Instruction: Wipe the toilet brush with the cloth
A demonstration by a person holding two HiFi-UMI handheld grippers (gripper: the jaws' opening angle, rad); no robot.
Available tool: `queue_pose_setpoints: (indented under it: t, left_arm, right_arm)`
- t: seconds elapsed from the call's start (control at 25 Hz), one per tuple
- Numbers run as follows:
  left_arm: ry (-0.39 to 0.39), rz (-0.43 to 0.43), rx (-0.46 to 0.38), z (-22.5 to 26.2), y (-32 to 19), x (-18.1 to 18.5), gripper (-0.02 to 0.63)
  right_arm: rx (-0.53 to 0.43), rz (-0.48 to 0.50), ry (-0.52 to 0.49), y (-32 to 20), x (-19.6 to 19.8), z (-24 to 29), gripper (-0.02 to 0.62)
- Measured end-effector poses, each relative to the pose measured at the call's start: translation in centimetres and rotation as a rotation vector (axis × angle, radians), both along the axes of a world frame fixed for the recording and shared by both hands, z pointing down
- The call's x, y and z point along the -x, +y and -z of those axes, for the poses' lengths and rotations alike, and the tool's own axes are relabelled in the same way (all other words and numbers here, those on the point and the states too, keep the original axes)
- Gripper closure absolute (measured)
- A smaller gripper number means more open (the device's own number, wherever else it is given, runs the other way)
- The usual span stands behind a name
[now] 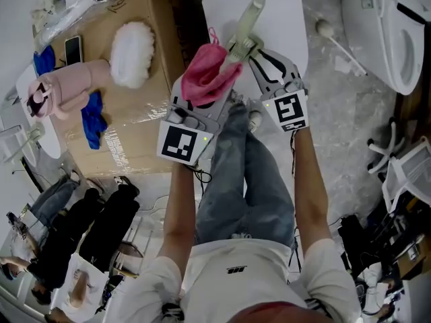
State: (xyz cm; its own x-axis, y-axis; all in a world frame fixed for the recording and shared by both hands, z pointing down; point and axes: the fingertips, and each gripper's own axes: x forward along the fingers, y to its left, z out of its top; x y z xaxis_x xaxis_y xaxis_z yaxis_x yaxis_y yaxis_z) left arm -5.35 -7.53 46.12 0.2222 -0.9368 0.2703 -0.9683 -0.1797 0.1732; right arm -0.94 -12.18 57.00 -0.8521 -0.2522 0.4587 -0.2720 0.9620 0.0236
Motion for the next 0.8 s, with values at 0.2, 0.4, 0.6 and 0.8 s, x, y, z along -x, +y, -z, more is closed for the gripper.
queue_pose_setpoints:
  t: [0.2, 0.4, 0.6, 0.8]
  left_arm:
    - [-0.005, 0.021, -0.002, 1.5, 1.5, -0.3, 0.428]
    - [-0.002, 0.043, 0.007, 3.4, 2.9, -0.7, 0.428]
    - [-0.033, 0.030, 0.020, 5.6, 4.1, -1.1, 0.433]
    - [-0.025, 0.027, 0.022, 8.5, 4.8, -1.3, 0.440]
  right_arm:
    - [-0.038, -0.048, -0.101, 0.8, -1.5, 6.5, 0.543]
    - [-0.043, -0.107, -0.207, 2.1, -3.0, 13.3, 0.591]
    - [-0.036, -0.129, -0.228, 3.4, -4.3, 17.7, 0.595]
    - [-0.037, -0.133, -0.233, 3.9, -5.1, 21.4, 0.595]
